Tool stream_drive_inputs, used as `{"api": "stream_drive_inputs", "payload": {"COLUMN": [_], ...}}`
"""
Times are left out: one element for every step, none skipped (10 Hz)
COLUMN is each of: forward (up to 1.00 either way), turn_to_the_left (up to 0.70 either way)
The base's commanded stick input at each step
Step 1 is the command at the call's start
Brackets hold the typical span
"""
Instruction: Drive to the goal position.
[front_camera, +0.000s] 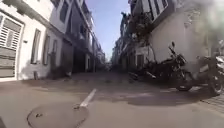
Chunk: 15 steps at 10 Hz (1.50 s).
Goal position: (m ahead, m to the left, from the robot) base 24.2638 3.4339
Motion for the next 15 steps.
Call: {"api": "stream_drive_inputs", "payload": {"forward": [0.70,0.70,0.70,0.70,0.70,0.70,0.70,0.70,0.70,0.70,0.70,0.70,0.70,0.70,0.70], "turn_to_the_left": [-0.35,-0.20,-0.01,0.00,0.00,0.00,0.00,0.00,0.00,0.00,0.00,0.00,0.00,-0.09,-0.34]}}
